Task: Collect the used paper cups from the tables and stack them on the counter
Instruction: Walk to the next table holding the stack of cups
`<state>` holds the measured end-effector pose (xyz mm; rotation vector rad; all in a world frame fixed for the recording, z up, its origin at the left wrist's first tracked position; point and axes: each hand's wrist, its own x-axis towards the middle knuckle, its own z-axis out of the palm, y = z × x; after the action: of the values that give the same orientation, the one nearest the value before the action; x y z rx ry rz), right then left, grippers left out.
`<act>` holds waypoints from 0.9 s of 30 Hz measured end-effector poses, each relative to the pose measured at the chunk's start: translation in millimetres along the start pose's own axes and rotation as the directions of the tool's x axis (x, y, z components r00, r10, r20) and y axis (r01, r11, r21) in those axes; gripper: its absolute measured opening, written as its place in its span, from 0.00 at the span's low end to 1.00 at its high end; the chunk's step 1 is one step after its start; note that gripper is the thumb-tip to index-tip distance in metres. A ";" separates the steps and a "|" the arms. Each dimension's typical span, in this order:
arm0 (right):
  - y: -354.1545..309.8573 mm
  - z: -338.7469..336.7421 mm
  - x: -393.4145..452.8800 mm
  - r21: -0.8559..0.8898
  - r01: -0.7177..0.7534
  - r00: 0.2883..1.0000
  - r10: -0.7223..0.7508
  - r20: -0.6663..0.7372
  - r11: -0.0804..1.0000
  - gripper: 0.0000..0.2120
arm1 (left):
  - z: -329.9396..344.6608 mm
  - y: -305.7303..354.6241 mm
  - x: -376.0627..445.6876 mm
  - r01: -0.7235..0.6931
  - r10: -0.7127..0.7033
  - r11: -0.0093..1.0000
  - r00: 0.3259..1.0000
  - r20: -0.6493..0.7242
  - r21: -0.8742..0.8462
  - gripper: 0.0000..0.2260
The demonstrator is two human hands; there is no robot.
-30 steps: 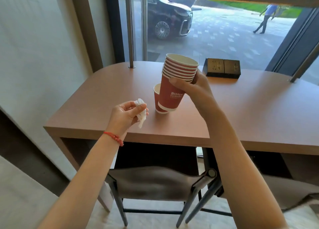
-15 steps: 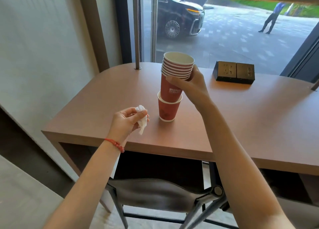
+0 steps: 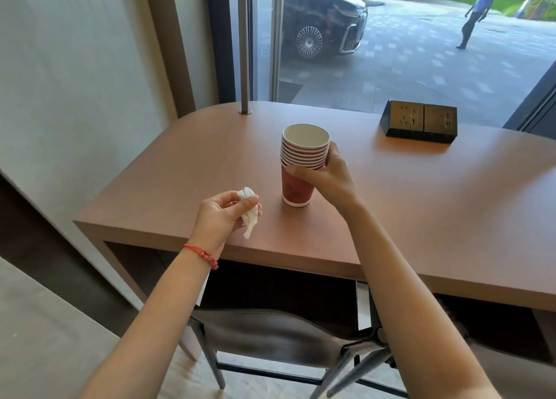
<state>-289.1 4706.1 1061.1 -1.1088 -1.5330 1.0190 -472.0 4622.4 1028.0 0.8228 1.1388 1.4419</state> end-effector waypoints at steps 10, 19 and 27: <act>12.2 9.1 -9.5 0.009 -0.026 0.998 0.027 -0.058 1.000 0.29 | -3.9 -3.1 0.6 -0.002 0.002 0.999 1.000 -0.005 0.034 0.13; 3.5 4.9 -39.2 0.034 -0.021 0.994 0.025 -0.107 0.999 0.28 | -4.4 6.4 -1.0 0.011 -0.011 1.000 0.998 0.061 0.008 0.06; -16.1 9.6 -101.3 0.001 -0.087 0.943 0.083 -0.321 0.996 0.26 | -7.4 12.1 -12.1 0.076 -0.093 0.993 0.970 0.225 0.085 0.03</act>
<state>-287.6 4603.5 1052.4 -1.2906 -1.2405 0.8372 -480.4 4609.4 1038.4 0.9561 1.0450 1.2053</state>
